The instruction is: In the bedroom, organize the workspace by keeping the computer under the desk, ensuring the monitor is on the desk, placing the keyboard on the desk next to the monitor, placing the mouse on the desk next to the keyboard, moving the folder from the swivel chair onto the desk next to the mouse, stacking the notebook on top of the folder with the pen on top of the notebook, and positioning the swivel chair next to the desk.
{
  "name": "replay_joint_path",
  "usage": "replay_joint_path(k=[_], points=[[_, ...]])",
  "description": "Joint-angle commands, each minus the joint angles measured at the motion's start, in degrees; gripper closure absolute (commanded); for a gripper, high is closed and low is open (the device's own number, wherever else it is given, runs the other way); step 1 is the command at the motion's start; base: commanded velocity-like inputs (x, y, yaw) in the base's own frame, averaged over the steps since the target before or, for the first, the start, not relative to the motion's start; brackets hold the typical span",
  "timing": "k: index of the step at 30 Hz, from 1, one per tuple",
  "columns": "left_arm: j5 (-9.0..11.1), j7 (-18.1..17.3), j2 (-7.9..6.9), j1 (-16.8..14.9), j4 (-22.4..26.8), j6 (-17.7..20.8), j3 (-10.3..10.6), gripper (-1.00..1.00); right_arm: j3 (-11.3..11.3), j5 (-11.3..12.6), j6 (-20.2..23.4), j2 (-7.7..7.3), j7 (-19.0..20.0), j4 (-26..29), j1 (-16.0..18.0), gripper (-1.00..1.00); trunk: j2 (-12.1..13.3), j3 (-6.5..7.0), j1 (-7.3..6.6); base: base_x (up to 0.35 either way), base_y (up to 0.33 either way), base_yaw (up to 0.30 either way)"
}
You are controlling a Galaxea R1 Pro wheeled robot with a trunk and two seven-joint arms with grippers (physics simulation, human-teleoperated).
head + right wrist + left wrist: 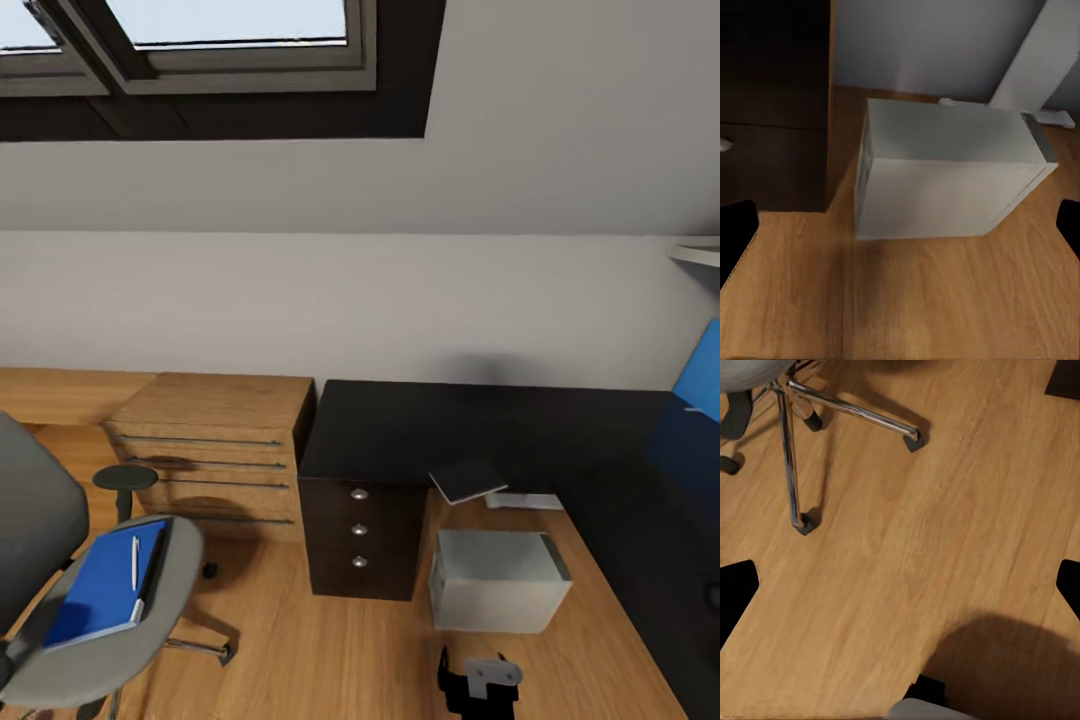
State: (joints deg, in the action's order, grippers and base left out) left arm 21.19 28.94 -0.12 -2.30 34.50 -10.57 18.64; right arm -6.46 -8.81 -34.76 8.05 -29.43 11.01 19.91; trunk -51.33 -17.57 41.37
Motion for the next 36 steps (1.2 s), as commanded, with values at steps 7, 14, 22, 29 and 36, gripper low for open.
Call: replay_joint_path(k=[7, 14, 22, 29, 36], points=[[0.53, 0.33, 0.02, -0.07, -0.20, -0.59, 0.51, -1.00, 0.05, 1.62, -0.19, -0.44, 2.65, -0.40, 0.04, -1.00, -0.05, -0.39, 0.00, 0.000, 0.000, 0.241], [0.46, 0.29, 0.03, -0.07, -0.22, -0.64, 0.65, -1.00, -0.11, 2.84, -0.20, -0.43, 4.16, -0.82, 0.04, -1.00, -0.05, -0.75, 0.00, 0.000, 0.000, 0.238], [0.40, 0.24, 0.16, -0.07, -1.14, -0.21, 0.81, -1.00, -0.16, 2.92, -0.15, -0.39, 4.58, -1.97, 0.04, -1.00, -0.05, -1.17, 0.00, 0.000, 0.000, 0.238], [0.41, 0.27, 0.59, -0.07, -2.02, -0.25, 0.81, -1.00, -0.14, 2.93, -0.14, -0.35, 6.72, -2.11, 0.04, -1.00, -0.05, -1.54, 0.00, 0.000, 0.000, 0.238], [1.29, 0.32, 0.73, -0.10, -2.18, -0.40, 0.56, -1.00, -0.14, 3.01, -0.12, -0.40, 7.32, -2.13, 0.04, -1.00, -0.05, -1.90, 0.00, 0.000, 0.000, 0.238]])
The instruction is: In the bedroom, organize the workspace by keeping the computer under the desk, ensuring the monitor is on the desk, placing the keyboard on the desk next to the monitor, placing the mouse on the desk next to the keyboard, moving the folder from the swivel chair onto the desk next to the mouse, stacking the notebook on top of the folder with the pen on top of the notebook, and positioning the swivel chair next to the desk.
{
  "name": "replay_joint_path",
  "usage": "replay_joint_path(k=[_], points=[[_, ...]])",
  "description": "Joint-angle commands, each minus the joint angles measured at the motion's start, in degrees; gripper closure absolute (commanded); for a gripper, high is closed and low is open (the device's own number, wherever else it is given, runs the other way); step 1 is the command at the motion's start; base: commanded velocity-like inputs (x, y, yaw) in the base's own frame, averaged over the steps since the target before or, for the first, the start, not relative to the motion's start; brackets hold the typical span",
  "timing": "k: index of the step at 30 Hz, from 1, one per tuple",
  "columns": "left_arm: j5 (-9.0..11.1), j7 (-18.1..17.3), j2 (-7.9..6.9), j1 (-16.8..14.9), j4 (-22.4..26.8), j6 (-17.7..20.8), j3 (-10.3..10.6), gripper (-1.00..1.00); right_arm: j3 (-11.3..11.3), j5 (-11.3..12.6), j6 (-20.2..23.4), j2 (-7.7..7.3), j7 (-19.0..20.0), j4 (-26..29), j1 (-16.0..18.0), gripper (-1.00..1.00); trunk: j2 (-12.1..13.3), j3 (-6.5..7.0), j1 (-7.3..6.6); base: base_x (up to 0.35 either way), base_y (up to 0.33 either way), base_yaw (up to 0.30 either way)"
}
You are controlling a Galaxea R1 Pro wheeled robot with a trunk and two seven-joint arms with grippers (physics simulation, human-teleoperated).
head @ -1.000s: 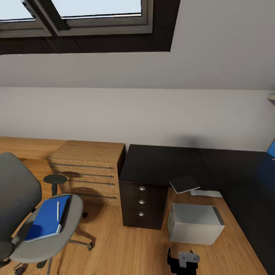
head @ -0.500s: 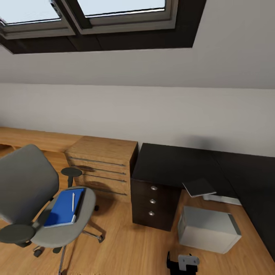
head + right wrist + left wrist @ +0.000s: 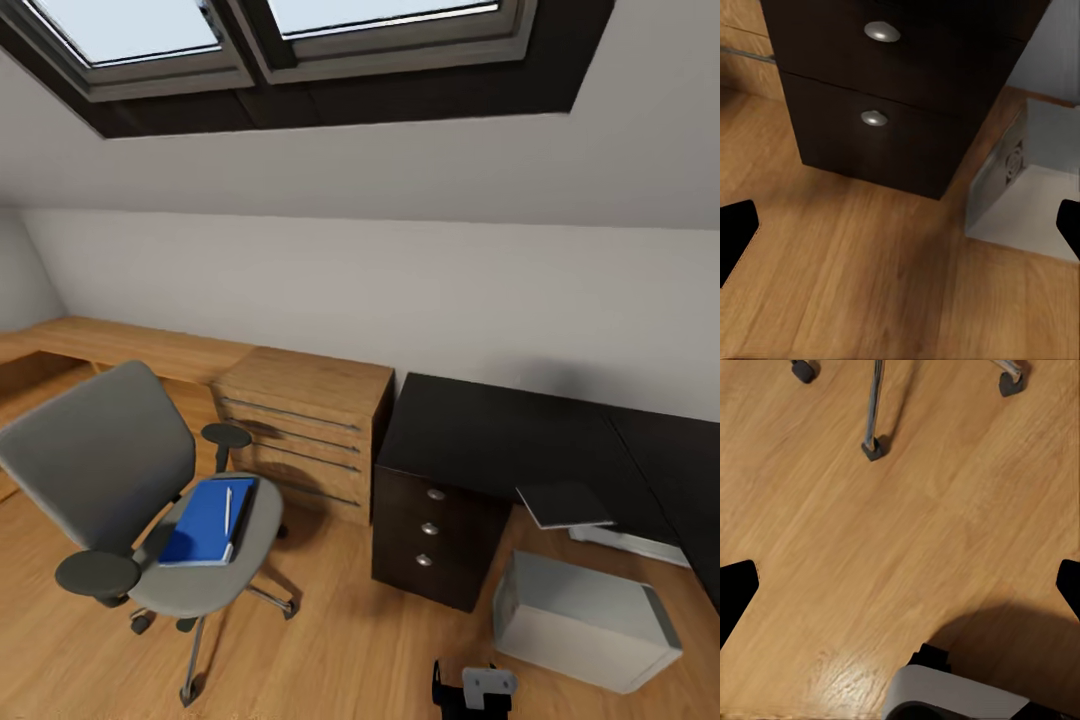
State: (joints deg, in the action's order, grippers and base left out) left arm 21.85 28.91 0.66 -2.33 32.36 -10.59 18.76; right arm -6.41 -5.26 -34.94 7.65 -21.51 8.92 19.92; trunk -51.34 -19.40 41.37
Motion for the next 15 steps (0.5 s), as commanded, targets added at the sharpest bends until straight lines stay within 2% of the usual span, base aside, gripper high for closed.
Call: replay_joint_path(k=[1, 7, 15], points=[[0.91, 0.36, -0.05, -0.08, -0.03, -0.38, 0.43, -1.00, -0.18, -0.55, 0.06, 0.00, -0.58, -0.04, 0.03, -1.00, -0.05, -0.12, 0.00, 0.000, 0.000, 0.238], [3.73, 0.30, -0.04, -0.12, -0.05, -0.39, 0.40, -1.00, -0.18, -0.54, 0.09, -0.01, -0.55, -0.04, 0.03, -1.00, -0.05, -0.44, 0.00, 0.000, 0.000, 0.238], [3.78, 0.09, -0.13, -0.13, -1.15, -0.71, 0.48, -1.00, -0.18, -0.54, 0.05, -0.04, -0.55, -0.04, 0.03, -1.00, -0.05, -0.86, 0.00, 0.000, 0.000, 0.238]])
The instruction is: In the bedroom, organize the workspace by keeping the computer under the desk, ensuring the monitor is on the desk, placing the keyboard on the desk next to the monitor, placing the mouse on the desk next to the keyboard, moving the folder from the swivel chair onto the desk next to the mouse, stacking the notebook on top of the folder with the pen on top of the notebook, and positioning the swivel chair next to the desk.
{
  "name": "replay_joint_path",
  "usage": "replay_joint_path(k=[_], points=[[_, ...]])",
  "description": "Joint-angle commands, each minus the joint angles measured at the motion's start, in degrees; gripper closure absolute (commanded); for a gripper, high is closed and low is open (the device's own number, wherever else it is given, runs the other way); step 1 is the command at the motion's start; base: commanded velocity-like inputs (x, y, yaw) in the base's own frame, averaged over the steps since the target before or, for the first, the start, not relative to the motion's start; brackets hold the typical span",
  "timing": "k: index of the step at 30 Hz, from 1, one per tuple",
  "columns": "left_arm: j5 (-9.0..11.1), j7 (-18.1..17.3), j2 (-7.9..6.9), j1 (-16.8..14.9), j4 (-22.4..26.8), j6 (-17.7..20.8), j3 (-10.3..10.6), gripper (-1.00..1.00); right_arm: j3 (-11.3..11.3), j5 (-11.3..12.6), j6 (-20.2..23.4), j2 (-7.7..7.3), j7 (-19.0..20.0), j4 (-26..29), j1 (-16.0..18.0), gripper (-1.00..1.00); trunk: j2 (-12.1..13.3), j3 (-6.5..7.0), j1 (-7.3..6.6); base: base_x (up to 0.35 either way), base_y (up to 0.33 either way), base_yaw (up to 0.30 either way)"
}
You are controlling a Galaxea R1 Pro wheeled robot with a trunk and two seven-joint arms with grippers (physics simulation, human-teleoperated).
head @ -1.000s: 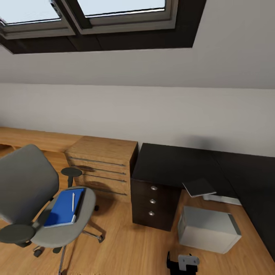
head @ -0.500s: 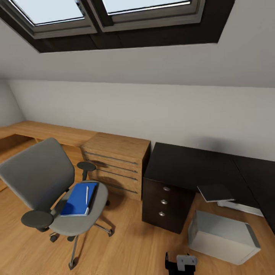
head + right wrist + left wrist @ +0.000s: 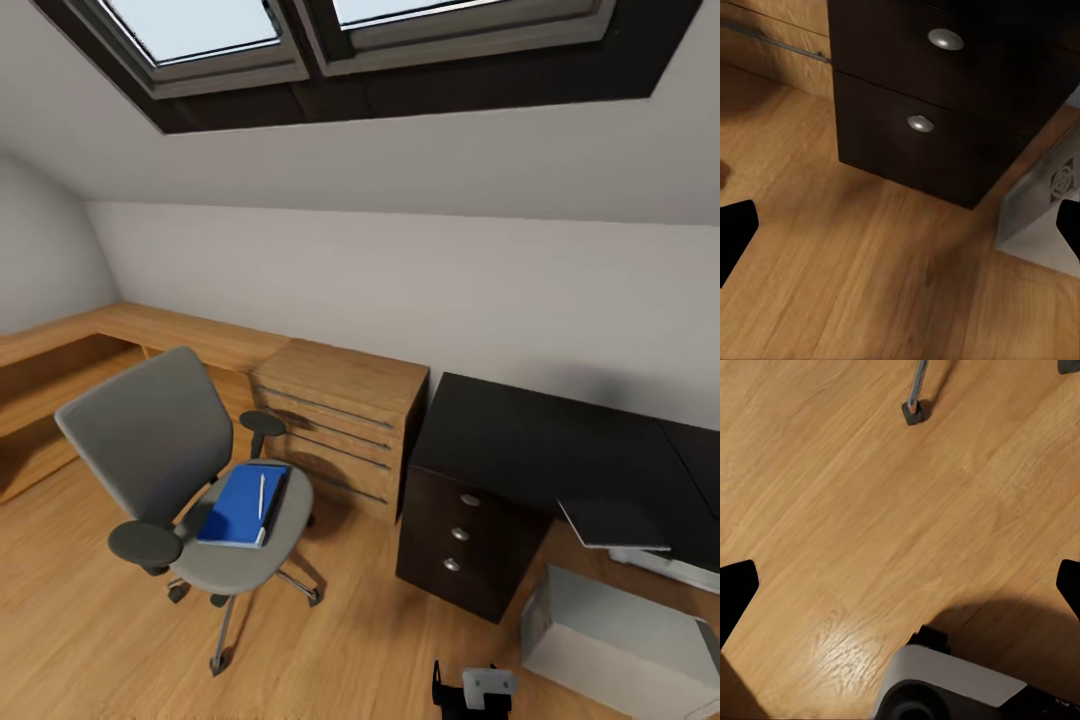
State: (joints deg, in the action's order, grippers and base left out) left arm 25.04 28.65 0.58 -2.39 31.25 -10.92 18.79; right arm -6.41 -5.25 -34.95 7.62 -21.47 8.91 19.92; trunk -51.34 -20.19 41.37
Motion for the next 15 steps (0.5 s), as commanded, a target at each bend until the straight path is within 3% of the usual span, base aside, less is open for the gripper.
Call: replay_joint_path(k=[1, 12, 15], points=[[0.59, 0.33, -0.05, -0.07, -0.06, -0.39, 0.45, -1.00, -0.18, -0.55, 0.06, -0.01, -0.59, -0.04, 0.03, -1.00, -0.05, -0.12, 0.00, 0.000, 0.000, 0.238], [0.43, 0.19, -0.05, -0.07, -0.13, -0.52, 0.58, -1.00, -0.18, -0.55, 0.06, -0.04, -0.51, -0.04, 0.03, -1.00, -0.05, -0.70, 0.00, 0.000, 0.000, 0.238], [0.37, 0.22, -0.02, -0.06, -0.13, -2.77, 0.67, -1.00, -0.18, -0.55, 0.06, -0.06, -0.51, -0.04, 0.03, -1.00, -0.05, -0.85, 0.00, 0.000, 0.000, 0.238]])
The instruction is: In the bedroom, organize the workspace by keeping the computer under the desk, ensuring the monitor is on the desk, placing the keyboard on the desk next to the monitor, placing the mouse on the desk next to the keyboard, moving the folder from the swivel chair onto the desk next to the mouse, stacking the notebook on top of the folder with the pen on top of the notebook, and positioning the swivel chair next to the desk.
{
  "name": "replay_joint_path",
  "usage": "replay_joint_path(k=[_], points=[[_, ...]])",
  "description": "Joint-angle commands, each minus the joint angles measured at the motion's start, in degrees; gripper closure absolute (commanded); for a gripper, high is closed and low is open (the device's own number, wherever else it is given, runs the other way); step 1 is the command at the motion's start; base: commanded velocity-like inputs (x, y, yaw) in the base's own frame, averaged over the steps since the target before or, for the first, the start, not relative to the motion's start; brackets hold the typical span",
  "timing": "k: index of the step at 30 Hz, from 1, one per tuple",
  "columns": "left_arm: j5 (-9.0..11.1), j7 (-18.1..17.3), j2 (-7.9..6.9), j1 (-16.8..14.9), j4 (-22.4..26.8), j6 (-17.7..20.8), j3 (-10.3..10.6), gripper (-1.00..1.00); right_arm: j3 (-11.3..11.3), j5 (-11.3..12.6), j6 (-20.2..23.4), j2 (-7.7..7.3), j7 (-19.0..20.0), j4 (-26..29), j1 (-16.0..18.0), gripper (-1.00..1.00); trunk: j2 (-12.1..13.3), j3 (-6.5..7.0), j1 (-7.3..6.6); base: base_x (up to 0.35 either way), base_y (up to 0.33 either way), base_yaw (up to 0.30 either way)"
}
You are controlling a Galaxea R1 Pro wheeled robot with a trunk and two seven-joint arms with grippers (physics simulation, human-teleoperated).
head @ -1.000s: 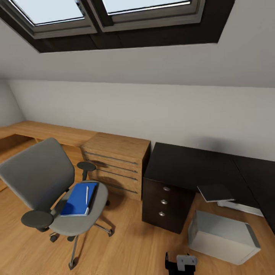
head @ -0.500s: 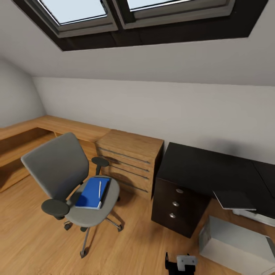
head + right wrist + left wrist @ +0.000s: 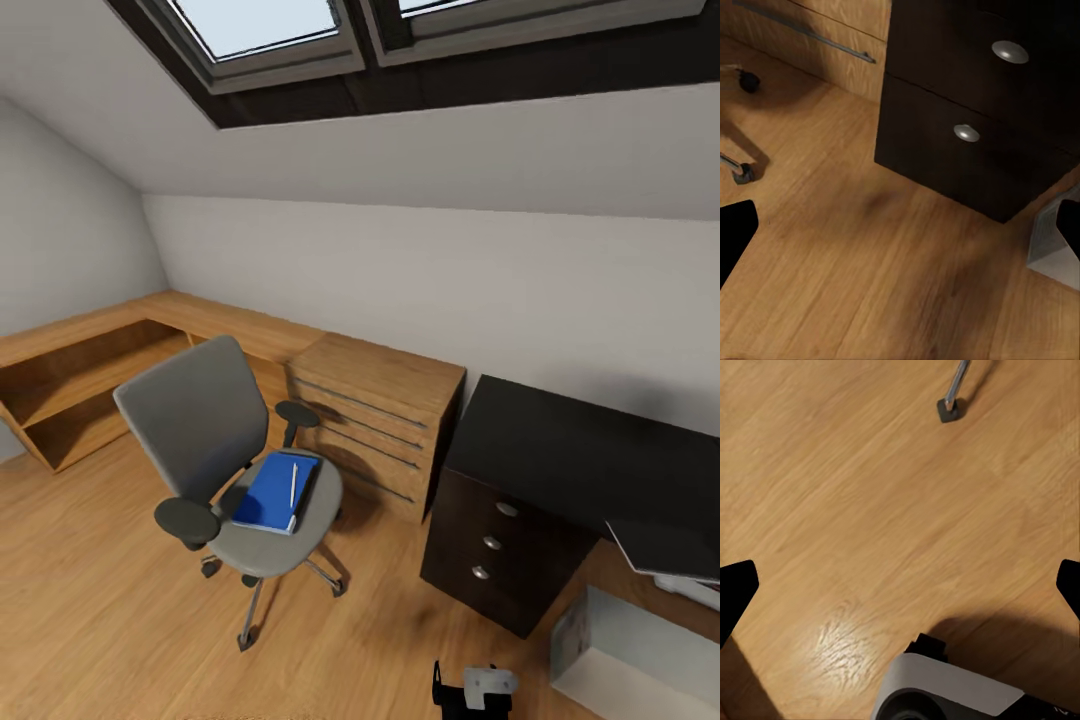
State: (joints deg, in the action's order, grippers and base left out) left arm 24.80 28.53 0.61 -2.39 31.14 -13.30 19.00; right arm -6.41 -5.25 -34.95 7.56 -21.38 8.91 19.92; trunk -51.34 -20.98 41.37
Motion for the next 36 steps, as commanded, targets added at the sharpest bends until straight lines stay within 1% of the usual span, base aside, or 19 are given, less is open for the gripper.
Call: replay_joint_path(k=[1, 8, 26, 36], points=[[0.61, 0.35, -0.03, -0.07, -0.03, -1.18, 0.47, -1.00, -0.18, -0.55, 0.06, 0.00, -0.59, -0.04, 0.03, -1.00, -0.05, -0.12, 0.00, 0.000, 0.000, 0.238], [0.60, 0.38, 0.00, -0.07, -0.03, -2.68, 0.50, -1.00, -0.18, -0.57, 0.06, -0.01, -0.59, -0.04, 0.03, -1.00, -0.05, -0.49, 0.00, 0.000, 0.000, 0.238], [0.60, 0.34, -0.07, -0.07, -0.03, -2.95, 0.54, -1.00, -0.18, -0.59, 0.06, -0.01, -0.59, -0.04, 0.03, -1.00, -0.05, -1.43, 0.00, 0.000, 0.000, 0.238], [0.66, 0.30, -0.08, -0.07, -0.03, -3.05, 0.51, -1.00, -0.35, -0.64, 0.03, -0.01, -0.51, -0.06, 0.03, -1.00, -0.05, -1.94, 0.00, 0.192, 0.215, 0.228]])
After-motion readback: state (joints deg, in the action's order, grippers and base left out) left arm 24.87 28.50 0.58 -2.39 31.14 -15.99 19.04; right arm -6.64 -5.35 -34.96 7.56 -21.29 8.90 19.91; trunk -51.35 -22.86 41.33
